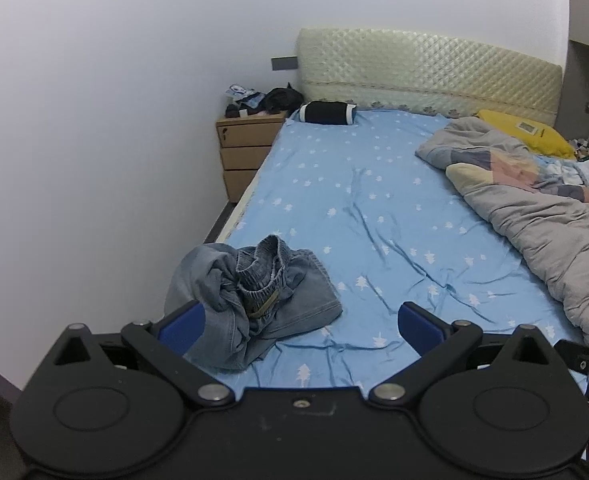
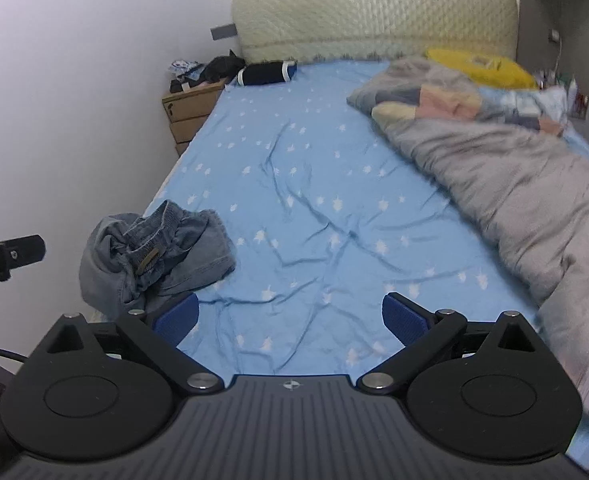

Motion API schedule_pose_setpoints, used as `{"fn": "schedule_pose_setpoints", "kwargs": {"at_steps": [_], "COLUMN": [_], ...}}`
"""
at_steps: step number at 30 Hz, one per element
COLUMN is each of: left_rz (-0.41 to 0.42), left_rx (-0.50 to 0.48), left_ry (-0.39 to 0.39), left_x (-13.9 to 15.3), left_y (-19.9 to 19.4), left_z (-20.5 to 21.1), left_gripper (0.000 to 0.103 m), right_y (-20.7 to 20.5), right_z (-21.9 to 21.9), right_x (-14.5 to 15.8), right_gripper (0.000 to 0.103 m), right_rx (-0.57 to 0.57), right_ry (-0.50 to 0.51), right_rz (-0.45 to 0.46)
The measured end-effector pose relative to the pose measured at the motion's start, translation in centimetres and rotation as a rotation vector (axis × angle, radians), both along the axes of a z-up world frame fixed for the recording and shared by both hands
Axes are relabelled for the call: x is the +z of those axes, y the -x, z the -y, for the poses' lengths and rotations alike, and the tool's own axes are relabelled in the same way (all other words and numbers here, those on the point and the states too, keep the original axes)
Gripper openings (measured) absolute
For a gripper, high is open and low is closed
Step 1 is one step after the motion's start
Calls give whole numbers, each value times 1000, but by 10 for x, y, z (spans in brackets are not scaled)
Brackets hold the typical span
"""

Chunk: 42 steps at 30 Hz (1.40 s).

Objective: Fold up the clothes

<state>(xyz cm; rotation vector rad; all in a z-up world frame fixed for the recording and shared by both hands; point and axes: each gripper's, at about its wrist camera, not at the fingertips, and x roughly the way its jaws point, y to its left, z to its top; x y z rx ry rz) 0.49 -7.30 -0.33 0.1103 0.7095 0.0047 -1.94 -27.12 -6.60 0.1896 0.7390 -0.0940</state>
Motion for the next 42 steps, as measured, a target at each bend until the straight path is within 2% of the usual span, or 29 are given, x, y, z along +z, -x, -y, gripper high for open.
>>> {"fn": "schedule_pose_setpoints", "kwargs": {"at_steps": [5,8,11,18,22,25,28,32,37,39,42], "left_rz": [-14,-24,-26,-14,-10,0,18,19,-11,-31,-63], "left_rx": [71,110,158,226,262,275,284,295,332,356,394], "left_ry": [-23,-44,-49,-38,-33,2,33,59,88,97,109], "left_x": [1,1,2,3,-2,-5,-11,-30,-60,-73,-92], "left_y": [-1,0,3,0,-13,-33,-56,-90,-125,-136,-153], "left_z": [10,14,11,-15,-34,-54,-76,-106,-144,-158,-179], "left_gripper": [103,103,103,103,103,102,102,102,98,97,93], "right_y": [4,4,0,-35,-69,-104,-141,-198,-270,-297,-333], "right_z": [11,21,31,24,12,-2,-23,-59,-108,-126,-147], "right_x": [1,2,4,5,6,8,7,-5,-41,-62,-98], "right_gripper": [96,87,85,83,83,82,76,75,63,62,53], "right_rx": [73,112,148,229,250,260,276,299,302,291,275], "right_ry": [42,45,1,-73,-128,-169,-179,-203,-243,-240,-237], "right_rz": [76,103,129,112,104,105,74,26,-71,-114,-204]}}
